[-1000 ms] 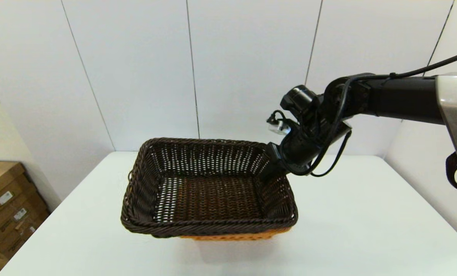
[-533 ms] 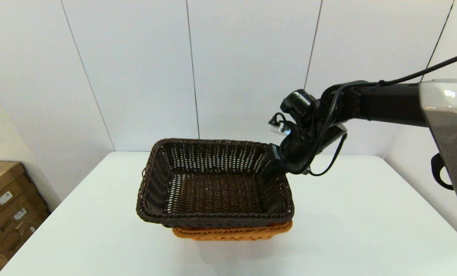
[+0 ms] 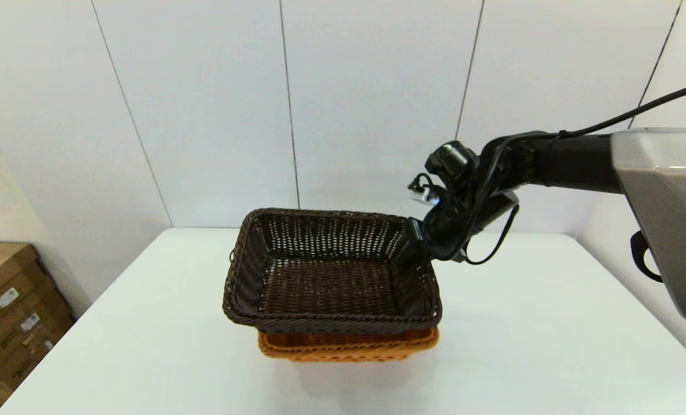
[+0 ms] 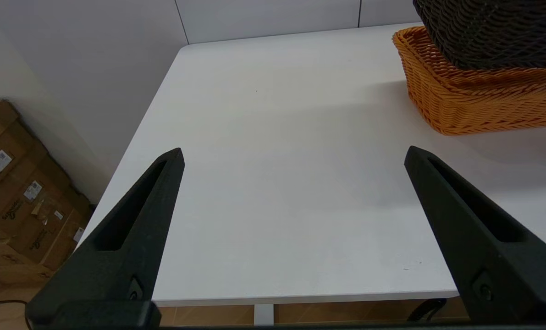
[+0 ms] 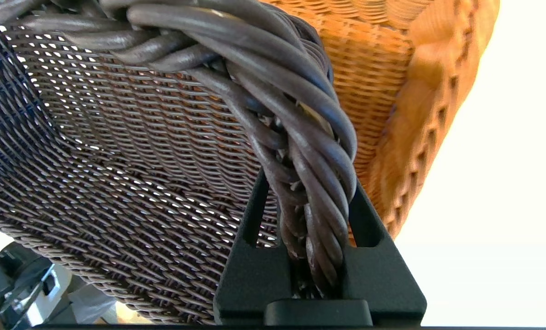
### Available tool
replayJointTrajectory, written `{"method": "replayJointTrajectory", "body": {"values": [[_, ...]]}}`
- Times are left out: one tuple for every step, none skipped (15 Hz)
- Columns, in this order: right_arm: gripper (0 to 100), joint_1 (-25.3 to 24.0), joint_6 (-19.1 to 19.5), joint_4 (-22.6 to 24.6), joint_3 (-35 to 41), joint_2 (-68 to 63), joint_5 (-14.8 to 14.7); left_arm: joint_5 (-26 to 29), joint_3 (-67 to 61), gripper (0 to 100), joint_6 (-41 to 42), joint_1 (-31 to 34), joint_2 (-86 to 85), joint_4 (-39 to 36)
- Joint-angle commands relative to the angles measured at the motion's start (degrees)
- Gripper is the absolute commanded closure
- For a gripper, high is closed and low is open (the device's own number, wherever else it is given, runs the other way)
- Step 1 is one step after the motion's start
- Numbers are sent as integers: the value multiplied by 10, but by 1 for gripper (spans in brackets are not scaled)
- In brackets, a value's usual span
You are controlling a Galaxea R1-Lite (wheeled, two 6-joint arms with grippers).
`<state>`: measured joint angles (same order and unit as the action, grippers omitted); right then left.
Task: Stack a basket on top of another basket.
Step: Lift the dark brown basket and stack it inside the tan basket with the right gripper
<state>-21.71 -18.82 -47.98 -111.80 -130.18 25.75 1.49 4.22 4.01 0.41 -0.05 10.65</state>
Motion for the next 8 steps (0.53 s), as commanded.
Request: {"method": "replayJointTrajectory", "body": {"values": [[100,9,7,-3,0,-9,2,0,0,0,0,0,0,1],[100,11,11,-3,0,-12,2,0,0,0,0,0,0,1],[100,13,13,-3,0,-13,2,0,0,0,0,0,0,1],[100,15,13,-3,0,-14,2,0,0,0,0,0,0,1],[100,18,13,-3,0,-16,2,0,0,0,0,0,0,1],[100,18,17,-3,0,-18,1,0,0,0,1,0,0,1],[100,19,19,-3,0,-20,-2,0,0,0,0,0,0,1],[100,21,20,-3,0,-21,-7,0,0,0,0,0,0,1]]}}
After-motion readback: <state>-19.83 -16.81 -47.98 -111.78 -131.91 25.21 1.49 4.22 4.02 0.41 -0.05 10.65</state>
